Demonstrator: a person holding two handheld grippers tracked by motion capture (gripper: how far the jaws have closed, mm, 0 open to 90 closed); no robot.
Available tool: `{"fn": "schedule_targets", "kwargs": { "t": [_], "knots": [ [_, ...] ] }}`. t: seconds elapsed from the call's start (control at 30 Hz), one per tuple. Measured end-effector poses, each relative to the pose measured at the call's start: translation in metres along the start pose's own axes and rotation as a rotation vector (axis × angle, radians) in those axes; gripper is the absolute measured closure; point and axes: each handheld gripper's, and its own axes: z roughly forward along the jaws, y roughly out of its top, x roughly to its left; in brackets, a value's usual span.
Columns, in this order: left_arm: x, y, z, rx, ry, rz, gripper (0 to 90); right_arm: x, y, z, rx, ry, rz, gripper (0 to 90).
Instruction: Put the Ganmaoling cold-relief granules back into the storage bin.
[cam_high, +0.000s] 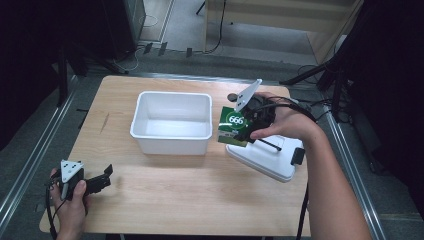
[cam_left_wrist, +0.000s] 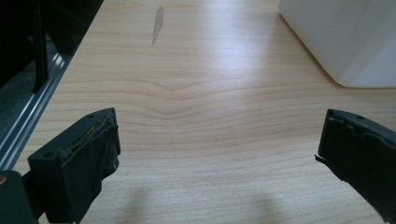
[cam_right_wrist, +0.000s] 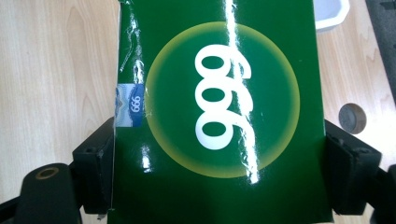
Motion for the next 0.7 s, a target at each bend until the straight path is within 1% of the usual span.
{"fn": "schedule_targets", "kwargs": {
  "t": [0.27, 0.47, 0.5, 0.6, 0.7],
  "knots": [
    [0.0, 0.0, 0.0, 0.0, -0.003, 0.003, 0.0, -0.008, 0.012, -0.002, -0.012, 0.005, 0.011, 16.4],
    [0.0, 0.0, 0.0, 0.001, -0.003, 0.005, 0.0, -0.01, 0.024, -0.002, 0.006, 0.004, -0.002, 16.4],
    [0.0, 0.0, 0.0, 0.001, -0.003, 0.005, 0.0, -0.011, 0.026, -0.002, 0.004, 0.003, -0.01, 16.4],
    [0.0, 0.0, 0.0, 0.001, -0.003, 0.007, 0.0, -0.013, 0.032, -0.003, -0.005, 0.004, -0.009, 16.4],
    [0.0, 0.0, 0.0, 0.001, -0.003, 0.006, 0.0, -0.014, 0.039, -0.002, -0.01, 0.007, -0.018, 16.4]
  ]
}}
